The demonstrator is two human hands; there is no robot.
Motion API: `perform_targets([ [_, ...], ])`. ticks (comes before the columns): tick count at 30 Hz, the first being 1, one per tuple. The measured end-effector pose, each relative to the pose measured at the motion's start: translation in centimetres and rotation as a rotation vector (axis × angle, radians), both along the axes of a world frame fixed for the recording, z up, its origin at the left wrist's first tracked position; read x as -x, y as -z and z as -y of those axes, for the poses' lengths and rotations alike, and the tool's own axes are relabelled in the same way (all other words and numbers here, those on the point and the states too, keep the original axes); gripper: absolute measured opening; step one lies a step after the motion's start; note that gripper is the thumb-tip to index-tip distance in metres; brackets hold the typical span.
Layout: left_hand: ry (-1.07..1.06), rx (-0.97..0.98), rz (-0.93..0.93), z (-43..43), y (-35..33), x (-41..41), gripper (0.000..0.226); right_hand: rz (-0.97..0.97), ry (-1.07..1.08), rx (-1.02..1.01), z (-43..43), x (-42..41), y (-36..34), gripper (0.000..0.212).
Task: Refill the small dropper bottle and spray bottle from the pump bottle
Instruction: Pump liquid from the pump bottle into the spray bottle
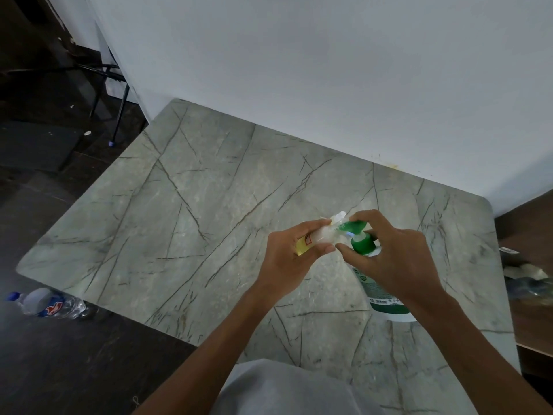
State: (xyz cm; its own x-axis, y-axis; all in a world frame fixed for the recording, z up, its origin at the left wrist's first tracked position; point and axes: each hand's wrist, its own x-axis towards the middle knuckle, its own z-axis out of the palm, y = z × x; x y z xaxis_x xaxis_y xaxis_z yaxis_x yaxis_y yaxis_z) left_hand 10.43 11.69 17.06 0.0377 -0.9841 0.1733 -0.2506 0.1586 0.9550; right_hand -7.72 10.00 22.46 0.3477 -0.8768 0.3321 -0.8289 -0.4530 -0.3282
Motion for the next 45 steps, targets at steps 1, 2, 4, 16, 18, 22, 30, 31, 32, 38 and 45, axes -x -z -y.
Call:
perform_targets([
  [1, 0.002, -0.004, 0.005, 0.01, -0.02, -0.04, 0.043, -0.018, -0.013, -0.016, 0.12, 0.1, -0.19, 0.051],
  [2, 0.002, -0.01, 0.007, 0.05, -0.01, -0.08, 0.042, -0.03, -0.019, -0.026, 0.21, 0.18, -0.32, 0.054],
  [4, -0.003, -0.012, 0.009, 0.15, 0.04, -0.15, 0.042, -0.038, -0.017, -0.028, 0.19, 0.26, -0.39, 0.057],
  [16, -0.003, -0.019, -0.03, 0.06, -0.05, 0.02, 0.044, 0.081, 0.033, -0.01, -0.35, -0.25, 0.26, 0.046],
  [18, -0.006, -0.025, -0.025, -0.07, 0.14, -0.04, 0.044, 0.071, 0.023, 0.003, -0.37, -0.29, 0.35, 0.046],
  [22, 0.002, -0.016, -0.003, -0.19, 0.03, -0.15, 0.043, 0.016, -0.01, -0.014, -0.16, -0.09, -0.01, 0.051],
  [30, 0.005, -0.026, -0.009, -0.18, -0.43, -0.35, 0.04, -0.015, -0.044, -0.024, -0.35, 0.03, -0.39, 0.056],
  [31, 0.007, -0.023, -0.009, -0.21, -0.44, -0.33, 0.04, -0.017, -0.045, -0.023, -0.36, 0.03, -0.36, 0.054],
  [32, 0.007, -0.021, -0.01, -0.22, -0.44, -0.3, 0.04, -0.015, -0.045, -0.022, -0.37, 0.04, -0.33, 0.053],
  [38, 0.004, -0.022, -0.011, -0.45, -0.08, -0.3, 0.042, 0.059, -0.009, -0.039, -0.54, -0.29, 0.04, 0.044],
  [45, -0.004, -0.023, -0.021, -0.67, 0.25, -0.53, 0.041, -0.021, -0.033, -0.075, -0.22, -0.5, 0.23, 0.052],
])
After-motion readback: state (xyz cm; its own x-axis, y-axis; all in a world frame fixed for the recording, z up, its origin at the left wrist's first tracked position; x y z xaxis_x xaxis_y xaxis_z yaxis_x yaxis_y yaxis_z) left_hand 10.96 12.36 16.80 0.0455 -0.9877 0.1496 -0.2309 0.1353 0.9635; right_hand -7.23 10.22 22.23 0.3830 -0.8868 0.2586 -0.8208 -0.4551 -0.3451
